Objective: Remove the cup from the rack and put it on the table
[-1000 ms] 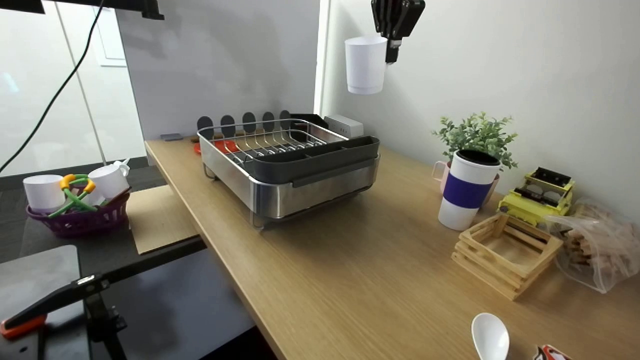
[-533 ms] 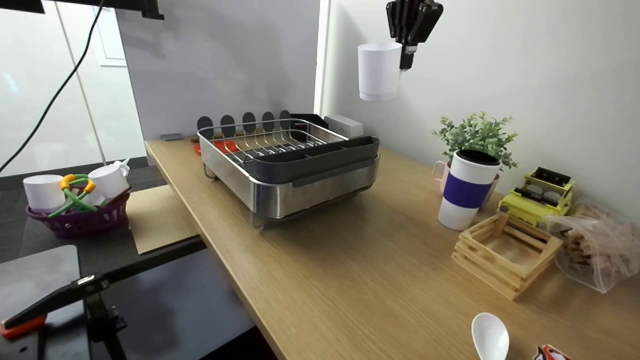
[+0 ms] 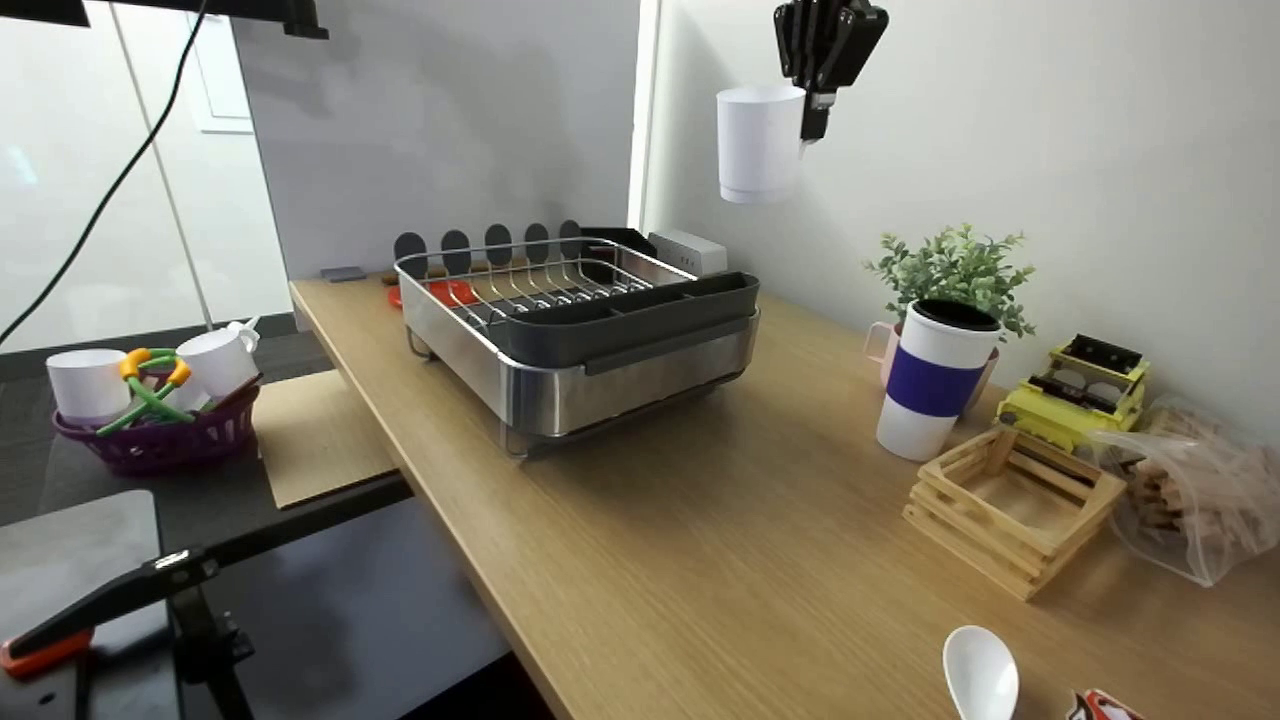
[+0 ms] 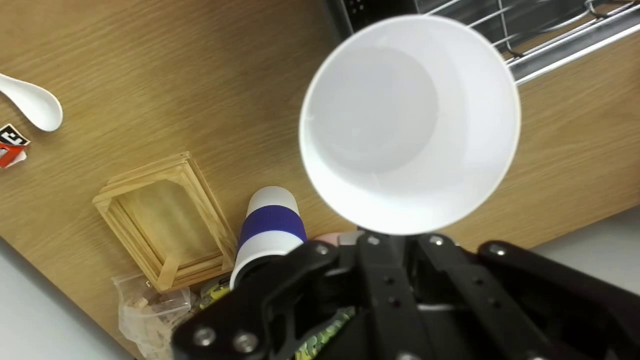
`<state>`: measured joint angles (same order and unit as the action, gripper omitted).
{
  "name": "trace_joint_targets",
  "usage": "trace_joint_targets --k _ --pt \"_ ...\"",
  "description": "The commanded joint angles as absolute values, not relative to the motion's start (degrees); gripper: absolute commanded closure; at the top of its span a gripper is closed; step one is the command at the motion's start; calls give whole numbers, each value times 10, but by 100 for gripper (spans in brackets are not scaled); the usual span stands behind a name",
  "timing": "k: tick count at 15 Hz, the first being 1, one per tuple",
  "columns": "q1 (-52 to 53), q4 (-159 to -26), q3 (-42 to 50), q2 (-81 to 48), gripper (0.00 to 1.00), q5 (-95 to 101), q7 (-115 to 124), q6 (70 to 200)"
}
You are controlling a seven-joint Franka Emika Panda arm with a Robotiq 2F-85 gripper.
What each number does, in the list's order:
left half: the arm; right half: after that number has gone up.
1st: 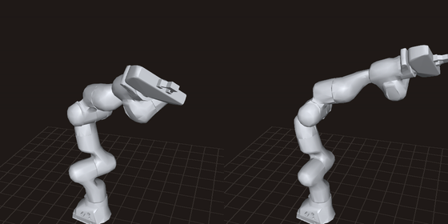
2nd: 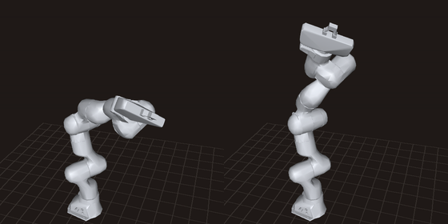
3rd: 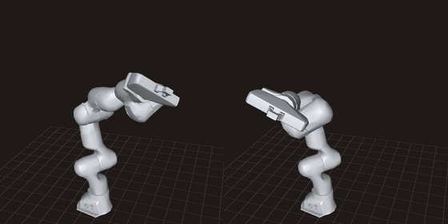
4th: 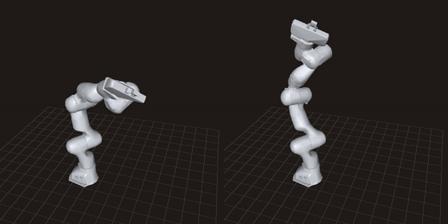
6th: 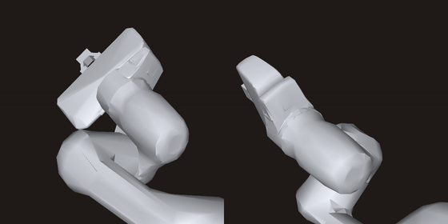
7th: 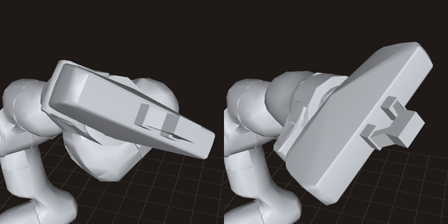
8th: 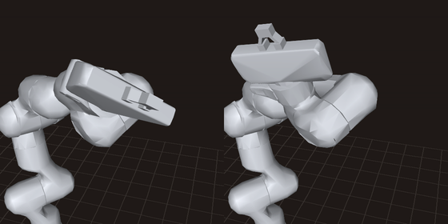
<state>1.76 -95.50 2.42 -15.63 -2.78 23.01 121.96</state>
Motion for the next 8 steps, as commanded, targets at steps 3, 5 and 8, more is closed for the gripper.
trace_joint_targets --k 3,5,8 --pt "16 -950 25 -159 98 -29 231 1217" --pt "10 -944 26 -163 98 -41 231 1214" --pt "-4 -938 31 -166 98 -66 226 1212"
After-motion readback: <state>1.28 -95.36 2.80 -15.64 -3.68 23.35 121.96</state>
